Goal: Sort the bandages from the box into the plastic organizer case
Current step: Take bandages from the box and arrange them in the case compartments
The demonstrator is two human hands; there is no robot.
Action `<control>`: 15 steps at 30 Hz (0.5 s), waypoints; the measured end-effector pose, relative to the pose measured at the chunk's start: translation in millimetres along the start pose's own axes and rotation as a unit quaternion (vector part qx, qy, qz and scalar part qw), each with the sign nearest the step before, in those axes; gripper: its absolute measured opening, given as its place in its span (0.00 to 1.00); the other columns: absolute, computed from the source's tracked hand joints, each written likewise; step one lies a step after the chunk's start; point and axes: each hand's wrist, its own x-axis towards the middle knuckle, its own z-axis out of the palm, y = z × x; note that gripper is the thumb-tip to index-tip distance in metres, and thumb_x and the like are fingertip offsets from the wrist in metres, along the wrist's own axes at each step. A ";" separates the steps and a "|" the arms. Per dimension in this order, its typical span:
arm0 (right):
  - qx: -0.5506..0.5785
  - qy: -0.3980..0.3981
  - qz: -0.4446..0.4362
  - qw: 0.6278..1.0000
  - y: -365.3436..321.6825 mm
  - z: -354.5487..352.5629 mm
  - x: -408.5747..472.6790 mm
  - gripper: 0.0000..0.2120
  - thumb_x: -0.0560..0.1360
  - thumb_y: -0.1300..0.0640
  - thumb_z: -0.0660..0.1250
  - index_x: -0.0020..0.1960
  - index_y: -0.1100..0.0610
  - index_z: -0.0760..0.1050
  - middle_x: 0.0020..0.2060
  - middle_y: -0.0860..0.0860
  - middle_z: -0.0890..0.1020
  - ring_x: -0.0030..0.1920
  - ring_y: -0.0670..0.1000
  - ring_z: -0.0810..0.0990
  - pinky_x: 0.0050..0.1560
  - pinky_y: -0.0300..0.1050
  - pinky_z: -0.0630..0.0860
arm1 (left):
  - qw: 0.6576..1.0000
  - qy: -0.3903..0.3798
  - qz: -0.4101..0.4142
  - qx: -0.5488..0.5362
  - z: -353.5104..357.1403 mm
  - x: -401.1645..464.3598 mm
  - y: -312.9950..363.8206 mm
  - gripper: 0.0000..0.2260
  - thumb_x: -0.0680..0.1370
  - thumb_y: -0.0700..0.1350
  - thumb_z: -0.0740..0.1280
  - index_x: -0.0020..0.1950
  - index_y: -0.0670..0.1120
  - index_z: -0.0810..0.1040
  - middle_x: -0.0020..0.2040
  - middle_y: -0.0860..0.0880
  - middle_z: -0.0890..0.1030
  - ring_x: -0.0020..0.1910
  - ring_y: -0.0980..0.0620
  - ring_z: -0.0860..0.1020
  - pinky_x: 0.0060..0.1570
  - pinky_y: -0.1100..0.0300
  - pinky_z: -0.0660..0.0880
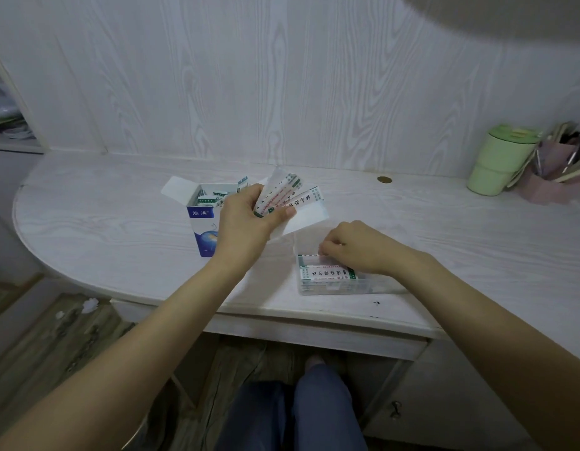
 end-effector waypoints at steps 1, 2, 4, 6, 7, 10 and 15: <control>-0.002 -0.004 -0.002 1.000 0.7 0.8 1.7 0.19 0.79 0.54 0.56 0.47 0.69 0.76 0.45 0.63 0.81 0.41 0.60 0.77 0.43 0.51 0.73 | 1.000 -0.002 -0.001 -0.003 0.6 -0.4 0.8 0.07 0.72 0.40 0.74 0.44 0.50 0.78 0.41 0.53 0.82 0.39 0.55 0.79 0.38 0.62 0.77; -0.005 -0.010 -0.006 1.000 1.1 1.7 3.0 0.20 0.79 0.53 0.55 0.49 0.69 0.76 0.48 0.63 0.81 0.46 0.62 0.78 0.48 0.54 0.75 | 1.000 -0.003 -0.001 -0.004 1.3 -0.8 1.7 0.08 0.72 0.40 0.74 0.43 0.51 0.78 0.41 0.53 0.81 0.38 0.55 0.79 0.38 0.62 0.77; -0.007 -0.016 -0.012 1.000 0.8 2.3 3.5 0.20 0.79 0.52 0.54 0.49 0.67 0.78 0.51 0.61 0.81 0.51 0.61 0.78 0.53 0.57 0.74 | 1.000 -0.004 -0.003 -0.002 2.0 -1.6 3.0 0.08 0.71 0.40 0.74 0.43 0.51 0.78 0.40 0.53 0.81 0.39 0.54 0.79 0.39 0.59 0.77; 0.029 0.001 -0.016 0.999 0.0 -1.8 -0.8 0.17 0.80 0.54 0.55 0.49 0.60 0.81 0.53 0.55 0.82 0.52 0.55 0.79 0.56 0.53 0.74 | 1.000 -0.003 -0.006 -0.004 2.0 -2.7 4.1 0.07 0.72 0.40 0.74 0.44 0.50 0.78 0.41 0.52 0.82 0.41 0.52 0.80 0.40 0.58 0.77; 0.071 0.026 -0.021 0.997 -1.4 -5.5 -4.7 0.15 0.80 0.55 0.56 0.50 0.55 0.82 0.53 0.51 0.82 0.53 0.51 0.79 0.58 0.49 0.74 | 1.000 -0.001 -0.009 -0.006 1.9 -2.9 3.9 0.07 0.72 0.40 0.73 0.45 0.49 0.79 0.42 0.52 0.82 0.42 0.51 0.80 0.41 0.58 0.78; 0.311 0.078 -0.040 0.946 -4.2 -19.8 -17.9 0.09 0.78 0.57 0.61 0.54 0.52 0.79 0.48 0.50 0.84 0.49 0.47 0.81 0.50 0.42 0.74 | 1.000 0.007 -0.013 -0.003 1.7 -3.6 3.3 0.06 0.71 0.40 0.74 0.46 0.46 0.79 0.44 0.49 0.83 0.44 0.48 0.81 0.46 0.53 0.78; 0.446 0.111 0.003 0.888 -10.1 -21.9 -24.9 0.05 0.76 0.58 0.68 0.45 0.60 0.81 0.37 0.54 0.85 0.32 0.44 0.80 0.35 0.34 0.73 | 1.000 -0.020 -0.012 -0.017 5.4 -6.0 9.1 0.05 0.72 0.41 0.74 0.44 0.48 0.80 0.45 0.42 0.83 0.42 0.47 0.80 0.44 0.50 0.78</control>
